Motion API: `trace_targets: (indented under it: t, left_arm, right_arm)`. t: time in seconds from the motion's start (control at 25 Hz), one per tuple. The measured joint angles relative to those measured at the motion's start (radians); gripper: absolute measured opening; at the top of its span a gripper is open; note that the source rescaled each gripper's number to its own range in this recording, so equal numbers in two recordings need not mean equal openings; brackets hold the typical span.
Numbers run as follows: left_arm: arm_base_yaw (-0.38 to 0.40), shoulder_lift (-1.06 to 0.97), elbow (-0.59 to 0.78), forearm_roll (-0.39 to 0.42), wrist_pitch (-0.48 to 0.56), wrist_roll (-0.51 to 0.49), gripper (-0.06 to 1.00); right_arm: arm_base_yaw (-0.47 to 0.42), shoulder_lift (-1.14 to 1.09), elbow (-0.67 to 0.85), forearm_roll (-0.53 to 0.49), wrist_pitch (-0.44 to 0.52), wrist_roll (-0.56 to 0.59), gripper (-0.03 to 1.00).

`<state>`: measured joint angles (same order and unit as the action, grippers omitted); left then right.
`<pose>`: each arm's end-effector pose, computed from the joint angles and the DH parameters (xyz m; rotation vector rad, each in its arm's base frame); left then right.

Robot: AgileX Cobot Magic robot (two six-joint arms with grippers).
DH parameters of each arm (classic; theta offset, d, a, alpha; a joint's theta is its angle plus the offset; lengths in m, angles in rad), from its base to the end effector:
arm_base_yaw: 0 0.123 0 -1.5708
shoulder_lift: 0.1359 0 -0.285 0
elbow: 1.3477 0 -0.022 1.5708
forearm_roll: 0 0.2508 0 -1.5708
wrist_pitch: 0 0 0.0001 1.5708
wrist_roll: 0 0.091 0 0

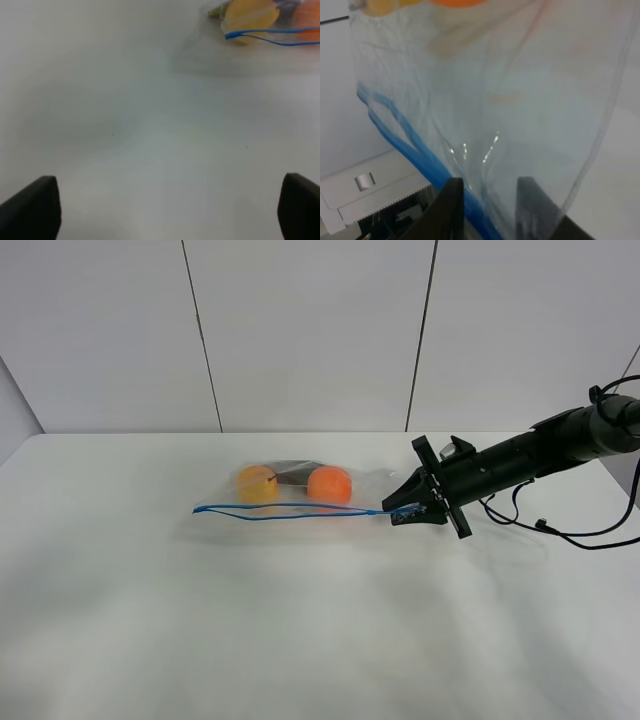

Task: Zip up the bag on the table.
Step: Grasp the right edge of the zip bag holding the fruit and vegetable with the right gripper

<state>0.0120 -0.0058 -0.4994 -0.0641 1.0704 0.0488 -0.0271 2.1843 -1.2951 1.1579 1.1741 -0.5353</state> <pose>-0.0061 -0.0052 0.2764 0.0412 2.0469 -0.0389 0.3864 0.0665 0.1180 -0.2844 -2.6751 -1.4763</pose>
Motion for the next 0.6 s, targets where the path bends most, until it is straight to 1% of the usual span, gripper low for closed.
trace_targets:
  t: [0.36, 0.6]
  left_arm:
    - [0.0, 0.0, 0.0, 0.0, 0.0, 0.0, 1.0]
    - [0.0, 0.0, 0.0, 0.0, 0.0, 0.0, 1.0]
  right_arm:
    - [0.0, 0.0, 0.0, -0.001, 0.008, 0.0, 0.32]
    - [0.0, 0.0, 0.0, -0.007, 0.019, 0.0, 0.18]
